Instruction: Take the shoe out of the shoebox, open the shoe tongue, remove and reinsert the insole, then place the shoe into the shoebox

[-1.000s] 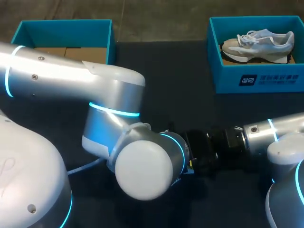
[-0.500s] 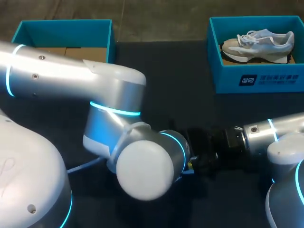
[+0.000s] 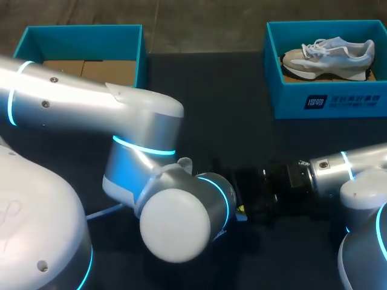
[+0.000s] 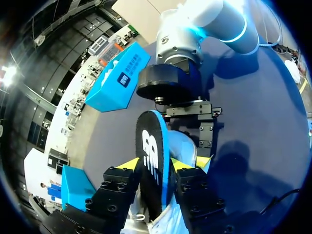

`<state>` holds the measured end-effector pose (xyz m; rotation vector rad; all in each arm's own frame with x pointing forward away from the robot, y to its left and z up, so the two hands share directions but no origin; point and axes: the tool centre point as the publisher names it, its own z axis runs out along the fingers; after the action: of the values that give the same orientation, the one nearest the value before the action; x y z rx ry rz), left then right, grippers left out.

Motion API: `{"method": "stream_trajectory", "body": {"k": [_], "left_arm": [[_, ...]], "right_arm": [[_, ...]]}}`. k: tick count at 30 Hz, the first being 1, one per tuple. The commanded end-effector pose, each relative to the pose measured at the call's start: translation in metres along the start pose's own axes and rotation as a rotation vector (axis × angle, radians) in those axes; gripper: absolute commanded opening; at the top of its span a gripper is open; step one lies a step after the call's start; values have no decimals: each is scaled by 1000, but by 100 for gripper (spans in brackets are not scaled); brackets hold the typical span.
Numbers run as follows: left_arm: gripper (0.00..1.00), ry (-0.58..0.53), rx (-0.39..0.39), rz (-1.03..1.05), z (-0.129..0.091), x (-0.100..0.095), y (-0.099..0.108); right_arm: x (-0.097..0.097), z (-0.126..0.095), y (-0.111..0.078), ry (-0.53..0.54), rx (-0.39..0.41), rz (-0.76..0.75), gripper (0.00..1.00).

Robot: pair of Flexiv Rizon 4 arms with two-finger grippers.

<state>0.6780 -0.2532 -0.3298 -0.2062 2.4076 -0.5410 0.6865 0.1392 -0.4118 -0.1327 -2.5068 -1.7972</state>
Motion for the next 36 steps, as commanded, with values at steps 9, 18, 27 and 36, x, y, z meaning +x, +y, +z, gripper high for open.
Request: {"method": "stream_trajectory", "body": {"k": [9,18,27,36], "left_arm": [[35,18,32,6,5,-5,12],[27,32,41,6,7,-8,11],[22,44,36,-6,12,-13,11],[0,67,48,-29,7,-15,14]], "right_arm": [[1,1,0,-2,2,1,0],[1,1,0,-2,2,1,0],[1,1,0,-2,2,1,0],[1,1,0,-2,2,1,0]]}}
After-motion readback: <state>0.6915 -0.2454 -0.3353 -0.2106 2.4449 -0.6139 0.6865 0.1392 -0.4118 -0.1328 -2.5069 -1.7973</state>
